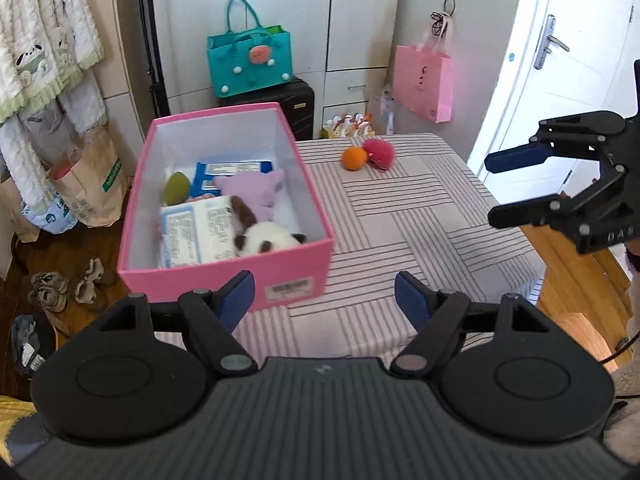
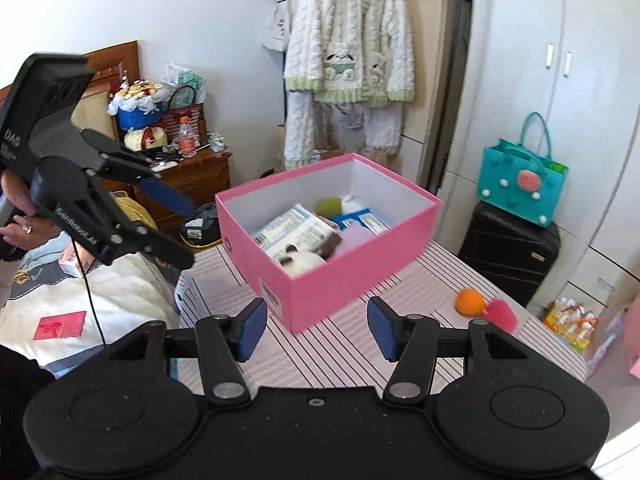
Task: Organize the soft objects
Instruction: 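Withdraw the left tool from the box toward the orange ball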
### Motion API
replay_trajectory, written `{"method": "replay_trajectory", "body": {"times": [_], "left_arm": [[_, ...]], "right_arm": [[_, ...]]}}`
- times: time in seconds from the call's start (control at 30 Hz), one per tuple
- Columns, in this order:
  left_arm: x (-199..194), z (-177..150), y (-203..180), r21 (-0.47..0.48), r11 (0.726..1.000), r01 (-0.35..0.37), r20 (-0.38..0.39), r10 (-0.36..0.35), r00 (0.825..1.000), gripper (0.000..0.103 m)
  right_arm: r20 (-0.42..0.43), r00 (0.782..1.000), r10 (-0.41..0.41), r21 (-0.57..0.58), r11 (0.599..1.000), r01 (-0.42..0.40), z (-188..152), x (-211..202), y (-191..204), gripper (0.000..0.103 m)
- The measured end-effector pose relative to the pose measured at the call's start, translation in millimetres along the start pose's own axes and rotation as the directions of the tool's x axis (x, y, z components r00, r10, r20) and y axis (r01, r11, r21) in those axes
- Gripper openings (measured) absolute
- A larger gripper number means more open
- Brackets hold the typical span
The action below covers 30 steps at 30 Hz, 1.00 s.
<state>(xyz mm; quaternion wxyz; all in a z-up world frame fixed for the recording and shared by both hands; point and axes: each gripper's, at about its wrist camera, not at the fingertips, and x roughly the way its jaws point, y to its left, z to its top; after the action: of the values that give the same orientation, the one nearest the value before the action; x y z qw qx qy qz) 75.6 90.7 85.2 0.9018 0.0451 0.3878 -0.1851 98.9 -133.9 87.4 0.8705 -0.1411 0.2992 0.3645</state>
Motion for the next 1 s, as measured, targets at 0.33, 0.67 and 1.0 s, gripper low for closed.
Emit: {"method": "replay_trajectory", "body": {"times": [0.33,0.67,1.0], "left_arm": [[15.6,-25.0,-50.9,0.041,0.997,0.058,0.059,-0.06,0.996,0.077],[62.8,-6.7,-90.1,0.085,0.993,0.079,0.17,-0.092,0.981,0.078],[134.3,20.9,-112.1,0.081,0.993,0.088,0.168,-0.101,0.981,0.086]], "right_arm": [[0.024,0.997,-0.071,0.126,0.99,0.068,-70.3,-34.8,-37.4,0.069],[0.076,0.977,-0.199,0.163,0.969,0.185,-94.1,-16.6,-76.9,0.074],[0.164,0.959,-0.23,0.181,0.963,0.2,-113.8,17.0,-131.4,0.076]]}}
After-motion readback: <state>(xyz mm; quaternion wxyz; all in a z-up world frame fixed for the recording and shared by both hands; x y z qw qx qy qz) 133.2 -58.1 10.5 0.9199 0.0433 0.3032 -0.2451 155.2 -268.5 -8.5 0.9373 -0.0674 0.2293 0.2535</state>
